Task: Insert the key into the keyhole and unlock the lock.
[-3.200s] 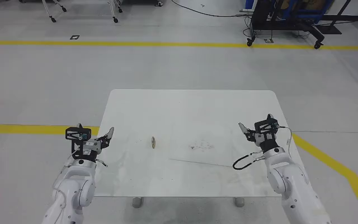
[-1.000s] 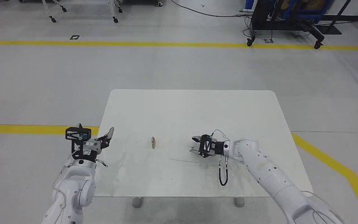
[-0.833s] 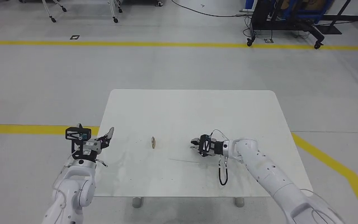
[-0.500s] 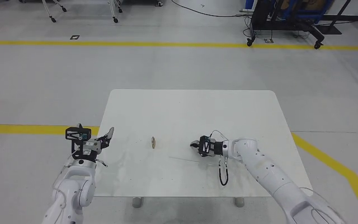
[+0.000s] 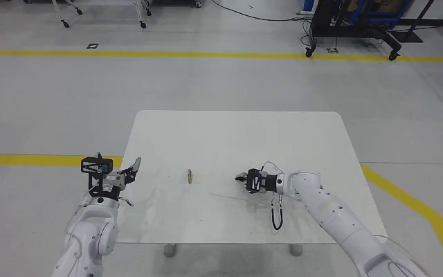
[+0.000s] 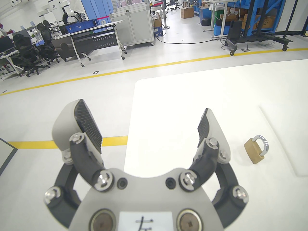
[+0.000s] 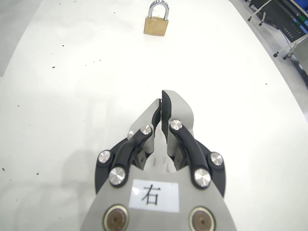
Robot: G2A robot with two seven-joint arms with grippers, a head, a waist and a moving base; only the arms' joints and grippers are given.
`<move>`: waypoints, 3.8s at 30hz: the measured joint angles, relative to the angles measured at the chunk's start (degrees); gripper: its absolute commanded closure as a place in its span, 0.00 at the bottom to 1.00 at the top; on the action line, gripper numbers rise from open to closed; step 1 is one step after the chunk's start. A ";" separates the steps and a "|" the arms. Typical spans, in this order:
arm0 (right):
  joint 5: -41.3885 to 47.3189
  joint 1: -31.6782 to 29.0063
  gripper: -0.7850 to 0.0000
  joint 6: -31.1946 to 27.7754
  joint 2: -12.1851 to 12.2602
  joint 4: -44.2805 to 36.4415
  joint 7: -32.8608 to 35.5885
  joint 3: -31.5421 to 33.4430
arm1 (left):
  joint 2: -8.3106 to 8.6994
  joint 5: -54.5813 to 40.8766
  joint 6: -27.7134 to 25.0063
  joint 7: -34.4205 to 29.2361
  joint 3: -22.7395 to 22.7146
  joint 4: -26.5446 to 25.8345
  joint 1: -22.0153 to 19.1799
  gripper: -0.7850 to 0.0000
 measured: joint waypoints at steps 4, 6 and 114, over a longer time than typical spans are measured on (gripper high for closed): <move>0.76 -1.09 1.00 0.05 0.69 -2.16 0.03 1.49 | 0.00 0.00 0.00 0.00 0.00 0.00 0.00 0.00; 1.57 -1.79 1.00 0.04 1.11 -3.48 -0.20 2.61 | 0.00 0.00 0.00 0.00 0.00 0.00 0.00 0.00; 90.95 -10.04 1.00 -12.60 0.23 -9.96 16.33 -1.10 | -5.58 -87.77 -32.52 -49.37 34.88 29.31 -39.09 0.76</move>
